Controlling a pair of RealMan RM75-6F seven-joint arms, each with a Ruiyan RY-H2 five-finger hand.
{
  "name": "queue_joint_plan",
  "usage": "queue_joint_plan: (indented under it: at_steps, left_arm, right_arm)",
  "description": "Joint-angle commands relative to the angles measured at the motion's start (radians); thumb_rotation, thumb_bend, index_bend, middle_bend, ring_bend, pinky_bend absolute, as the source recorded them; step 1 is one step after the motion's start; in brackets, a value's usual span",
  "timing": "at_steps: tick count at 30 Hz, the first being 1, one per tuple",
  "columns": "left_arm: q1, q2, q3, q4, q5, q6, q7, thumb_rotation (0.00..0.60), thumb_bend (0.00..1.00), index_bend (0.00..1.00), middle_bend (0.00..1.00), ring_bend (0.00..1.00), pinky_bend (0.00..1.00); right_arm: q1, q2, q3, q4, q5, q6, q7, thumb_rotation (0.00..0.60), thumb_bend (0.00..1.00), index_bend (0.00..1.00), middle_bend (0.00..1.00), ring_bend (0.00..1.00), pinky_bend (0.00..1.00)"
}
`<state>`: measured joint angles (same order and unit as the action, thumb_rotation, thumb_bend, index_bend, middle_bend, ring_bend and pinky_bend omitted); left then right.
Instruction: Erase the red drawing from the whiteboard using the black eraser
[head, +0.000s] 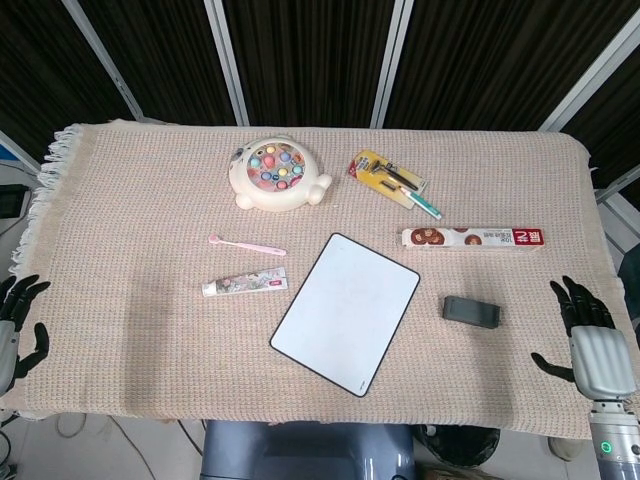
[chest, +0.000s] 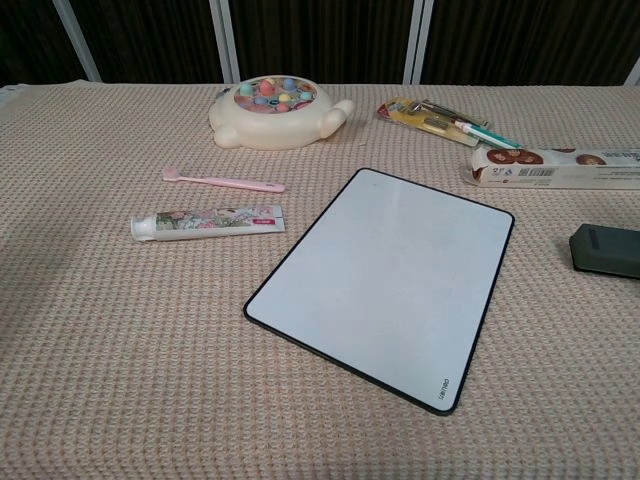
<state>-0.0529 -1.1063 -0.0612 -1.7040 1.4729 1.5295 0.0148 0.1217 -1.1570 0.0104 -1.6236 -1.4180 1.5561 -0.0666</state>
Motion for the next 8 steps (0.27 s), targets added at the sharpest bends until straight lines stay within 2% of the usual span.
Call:
queue_joint_plan:
  at_steps: [1, 8]
  left_arm:
    - [0.000, 0.000, -0.001, 0.000, 0.000, 0.000, -0.001, 0.600, 0.64, 0.16, 0.09, 0.02, 0.00]
    - [0.000, 0.003, -0.001, 0.003, 0.002, 0.001, -0.004, 0.600, 0.64, 0.16, 0.09, 0.02, 0.00]
  right_arm:
    - [-0.021, -0.023, -0.005, 0.035, -0.002, 0.005, -0.005, 0.600, 0.08, 0.00, 0.00, 0.04, 0.14]
    - [-0.035, -0.027, 0.018, 0.058, -0.009, 0.015, 0.016, 0.600, 0.08, 0.00, 0.00, 0.04, 0.14]
